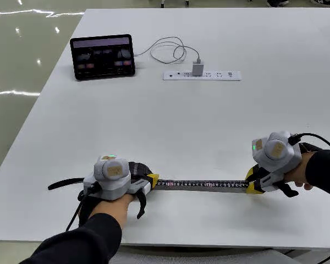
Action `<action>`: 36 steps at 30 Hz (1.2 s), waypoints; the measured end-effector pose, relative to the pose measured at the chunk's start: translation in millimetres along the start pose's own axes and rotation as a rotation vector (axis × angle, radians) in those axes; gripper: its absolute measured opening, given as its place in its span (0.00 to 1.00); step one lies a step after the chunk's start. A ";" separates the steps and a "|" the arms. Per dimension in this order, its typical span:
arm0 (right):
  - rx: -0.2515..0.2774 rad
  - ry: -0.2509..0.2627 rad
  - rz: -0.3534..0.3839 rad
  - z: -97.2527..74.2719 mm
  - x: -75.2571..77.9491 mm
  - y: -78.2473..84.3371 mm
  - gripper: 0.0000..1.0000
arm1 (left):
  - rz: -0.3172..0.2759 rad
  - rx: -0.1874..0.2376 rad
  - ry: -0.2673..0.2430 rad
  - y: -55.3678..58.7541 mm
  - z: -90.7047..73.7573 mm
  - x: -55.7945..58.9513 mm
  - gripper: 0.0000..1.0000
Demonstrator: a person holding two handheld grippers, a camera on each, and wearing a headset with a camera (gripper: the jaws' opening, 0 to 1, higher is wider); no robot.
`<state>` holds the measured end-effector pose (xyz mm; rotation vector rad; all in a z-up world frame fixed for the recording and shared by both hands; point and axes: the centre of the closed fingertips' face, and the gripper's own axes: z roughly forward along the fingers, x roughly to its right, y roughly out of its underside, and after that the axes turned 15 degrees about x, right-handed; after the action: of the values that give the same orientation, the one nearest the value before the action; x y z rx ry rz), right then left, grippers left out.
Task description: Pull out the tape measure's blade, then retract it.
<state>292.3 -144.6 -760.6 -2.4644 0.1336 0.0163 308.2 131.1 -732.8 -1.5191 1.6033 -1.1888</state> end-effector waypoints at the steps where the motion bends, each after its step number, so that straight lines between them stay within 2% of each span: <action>1: 0.002 0.001 -0.004 0.4 -0.6 -0.8 0.11 | 0.000 0.000 0.000 0.0 0.0 0.0 0.62; 11: 0.011 0.008 0.002 2.4 0.5 -2.9 0.11 | -0.002 0.001 0.003 -0.5 0.0 -0.1 0.62; 16: 0.042 0.016 0.027 3.7 1.0 -4.6 0.11 | -0.002 0.001 0.003 -0.6 0.0 -0.2 0.62; 36: 0.064 0.002 -0.036 9.9 -2.1 -13.2 0.11 | -0.002 0.004 0.006 -0.7 0.2 0.4 0.62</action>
<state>291.8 -128.0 -760.1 -2.4025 0.0896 -0.0059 308.6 130.7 -732.1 -1.5166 1.6031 -1.1977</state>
